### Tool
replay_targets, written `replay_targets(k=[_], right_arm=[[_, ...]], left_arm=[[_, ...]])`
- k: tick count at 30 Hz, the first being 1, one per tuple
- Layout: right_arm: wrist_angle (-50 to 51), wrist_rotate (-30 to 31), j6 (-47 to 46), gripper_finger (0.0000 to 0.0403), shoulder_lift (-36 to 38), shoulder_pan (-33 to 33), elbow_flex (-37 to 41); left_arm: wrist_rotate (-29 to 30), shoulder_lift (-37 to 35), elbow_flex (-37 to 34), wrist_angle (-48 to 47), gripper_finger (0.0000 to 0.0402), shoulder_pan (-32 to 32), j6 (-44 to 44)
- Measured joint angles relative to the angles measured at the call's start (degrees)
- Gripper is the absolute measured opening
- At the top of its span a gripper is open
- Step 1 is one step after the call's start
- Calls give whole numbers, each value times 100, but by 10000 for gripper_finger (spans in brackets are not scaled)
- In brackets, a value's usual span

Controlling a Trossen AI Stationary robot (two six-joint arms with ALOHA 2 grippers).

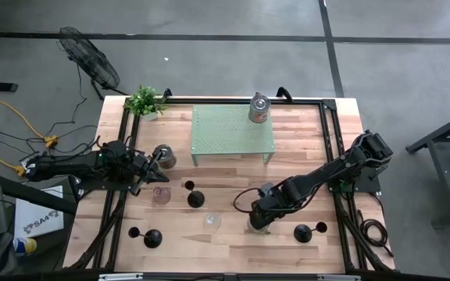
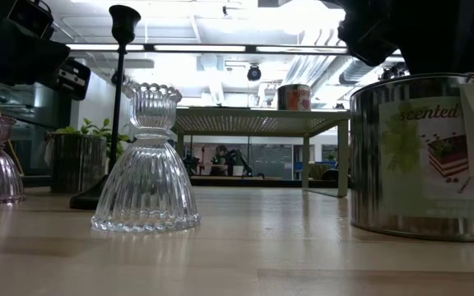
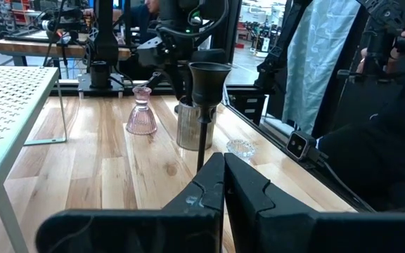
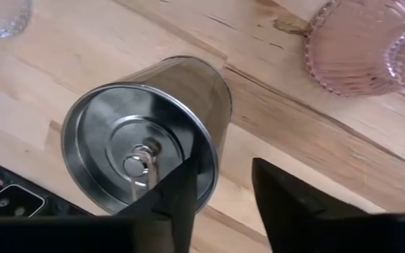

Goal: Pick & Place candle stick holders
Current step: Put the bottom silver scented candle on the shelf aligned with the other silver scented candle

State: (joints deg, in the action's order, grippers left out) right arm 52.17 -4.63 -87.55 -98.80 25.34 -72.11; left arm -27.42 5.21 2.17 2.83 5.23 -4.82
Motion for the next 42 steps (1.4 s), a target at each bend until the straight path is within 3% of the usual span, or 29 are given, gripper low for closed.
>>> replay_targets(k=[5,11,22,30,42], right_arm=[[-43,0,359,89,-4,0,0],[-32,-96,1223,96,4,-24,2],[-114,-96,4159,133,7,-168,6],[-365,528,6407,173,23,-188,6],[-336,588,7424,191,358,-369,-55]], left_arm=[[0,1,0,0,0,1,0],[0,2,0,0,0,2,0],[0,1,0,0,0,1,0],[0,0,0,0,0,0,0],[0,0,0,2,0,2,0]])
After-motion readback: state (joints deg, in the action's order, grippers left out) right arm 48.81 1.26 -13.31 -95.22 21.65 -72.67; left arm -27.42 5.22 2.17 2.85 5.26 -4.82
